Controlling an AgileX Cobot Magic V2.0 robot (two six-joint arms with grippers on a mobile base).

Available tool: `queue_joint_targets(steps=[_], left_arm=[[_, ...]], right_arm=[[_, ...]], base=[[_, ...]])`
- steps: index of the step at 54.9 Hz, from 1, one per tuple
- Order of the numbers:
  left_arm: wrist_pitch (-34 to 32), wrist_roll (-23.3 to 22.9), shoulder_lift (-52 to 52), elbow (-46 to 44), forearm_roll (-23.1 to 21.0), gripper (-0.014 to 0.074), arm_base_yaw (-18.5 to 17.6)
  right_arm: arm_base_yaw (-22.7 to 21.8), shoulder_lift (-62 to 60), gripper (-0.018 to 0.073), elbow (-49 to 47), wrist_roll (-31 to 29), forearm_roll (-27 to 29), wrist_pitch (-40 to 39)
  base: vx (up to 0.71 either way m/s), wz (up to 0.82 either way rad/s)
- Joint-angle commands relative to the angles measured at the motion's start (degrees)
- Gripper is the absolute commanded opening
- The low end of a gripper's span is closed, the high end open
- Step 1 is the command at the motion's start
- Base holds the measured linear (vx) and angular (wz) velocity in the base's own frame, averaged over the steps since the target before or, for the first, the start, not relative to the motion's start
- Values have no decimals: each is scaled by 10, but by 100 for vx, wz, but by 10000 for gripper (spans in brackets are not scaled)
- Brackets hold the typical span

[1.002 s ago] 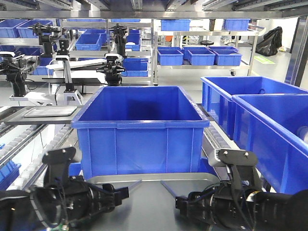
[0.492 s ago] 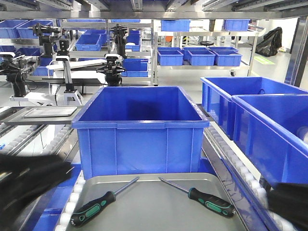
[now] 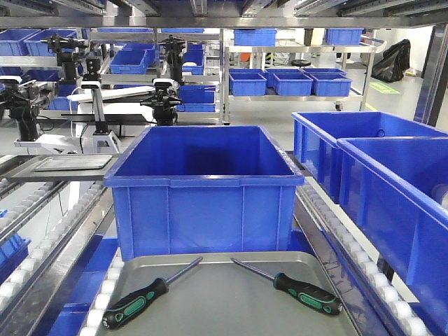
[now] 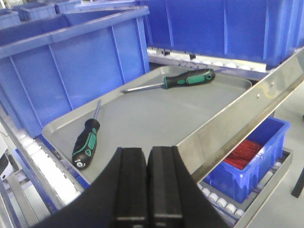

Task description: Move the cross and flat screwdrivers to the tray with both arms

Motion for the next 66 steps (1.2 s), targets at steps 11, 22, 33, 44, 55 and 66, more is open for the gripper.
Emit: queue_joint_targets(steps=[11, 22, 33, 44, 55, 66], left_arm=[[-42, -7, 4, -15, -12, 3, -1], [-44, -5, 4, -15, -9, 3, -1], [-141, -32, -80, 58, 159, 3, 79], [-225, -155, -250, 240, 229, 3, 194], [-233, -223, -281, 305, 257, 3, 223], [-231, -224, -281, 304, 258, 3, 223]], right_arm=[[-2, 6, -8, -13, 0, 1, -36], [-2, 6, -8, -13, 0, 1, -36], [-2, 6, -8, -13, 0, 1, -36], [-2, 6, -8, -13, 0, 1, -36], [-2, 6, -8, -13, 0, 1, -36], [-2, 6, -8, -13, 0, 1, -36]], base=[[0, 0], [0, 0], [0, 1], [0, 0], [0, 0], [0, 0]])
